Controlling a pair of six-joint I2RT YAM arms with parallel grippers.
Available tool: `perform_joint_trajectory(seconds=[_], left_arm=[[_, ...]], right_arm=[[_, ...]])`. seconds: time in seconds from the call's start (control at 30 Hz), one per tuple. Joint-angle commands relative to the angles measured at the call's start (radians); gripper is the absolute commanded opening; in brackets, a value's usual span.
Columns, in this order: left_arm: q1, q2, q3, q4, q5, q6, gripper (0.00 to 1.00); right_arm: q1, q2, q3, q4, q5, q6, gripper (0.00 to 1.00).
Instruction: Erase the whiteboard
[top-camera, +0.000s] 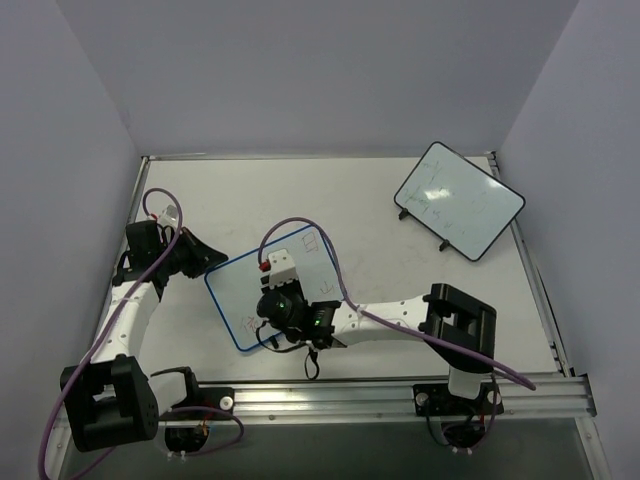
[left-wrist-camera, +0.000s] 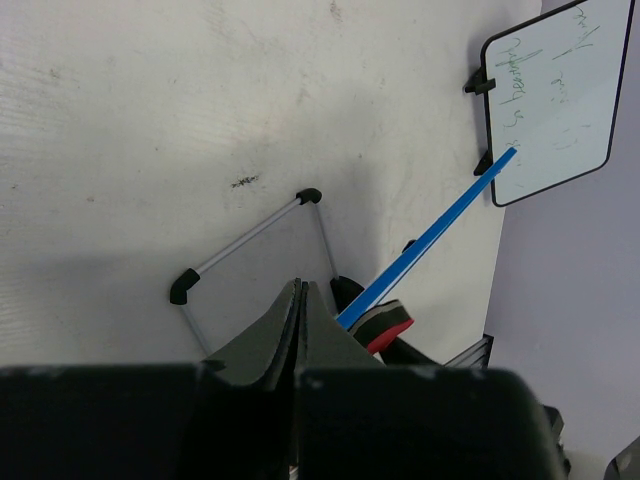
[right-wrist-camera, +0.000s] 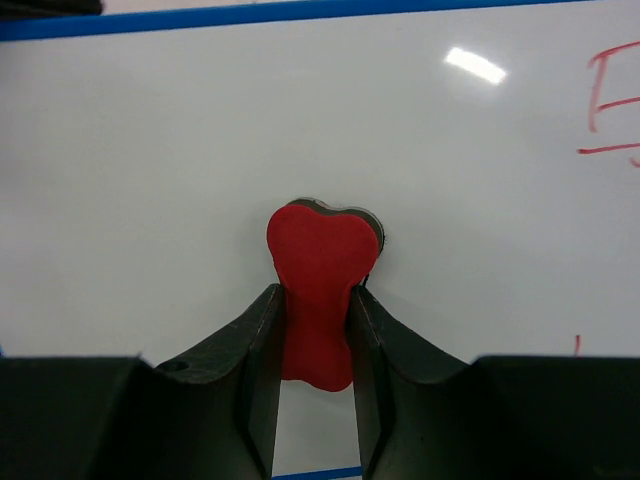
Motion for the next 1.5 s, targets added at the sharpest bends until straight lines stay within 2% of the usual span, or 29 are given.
perform_joint_trajectory(seconds=[0.0,0.3,0.57,0.73,0.93,0.97,1.13,1.23,1.33,1.4,1.47], left_arm=[[-0.001,-0.015,0.028,-0.009,0.006,0.008,0.02],[-0.001,-0.016,0.039,-0.015,0.006,0.006,0.02],[-0.001,-0.016,0.049,-0.02,0.006,0.008,0.02],[-0.001,-0.015,0.055,-0.024,0.011,0.015,0.02],[-0.001,0.007,0.121,-0.04,-0.037,0.034,0.14],[-0.001,0.016,0.129,-0.04,-0.043,0.031,0.21],[-0.001,0.05,0.189,-0.024,-0.095,0.014,0.37],[-0.011,0.102,0.23,-0.018,-0.115,0.001,0.37],[-0.069,0.154,0.296,-0.018,-0.17,-0.008,0.35],[-0.138,0.207,0.362,-0.029,-0.242,-0.009,0.32],[-0.201,0.27,0.4,-0.029,-0.284,-0.02,0.22]], right_arm=[[0.034,0.048,0.05,-0.004,0.0,-0.011,0.0],[-0.01,0.011,0.027,-0.026,-0.008,-0.005,0.0],[-0.127,-0.114,-0.093,-0.029,-0.02,0.027,0.0],[-0.151,-0.193,-0.106,-0.041,-0.022,0.009,0.0],[-0.22,-0.229,-0.064,-0.078,-0.058,-0.009,0.0],[-0.231,-0.236,-0.059,-0.078,-0.066,-0.015,0.0],[-0.308,-0.251,-0.025,-0.1,-0.121,-0.039,0.0],[-0.345,-0.253,-0.01,-0.103,-0.14,-0.045,0.0],[-0.372,-0.248,-0.002,-0.087,-0.167,-0.052,0.0],[-0.384,-0.237,0.008,-0.081,-0.176,-0.06,0.0],[-0.388,-0.228,0.013,-0.07,-0.175,-0.069,0.0]])
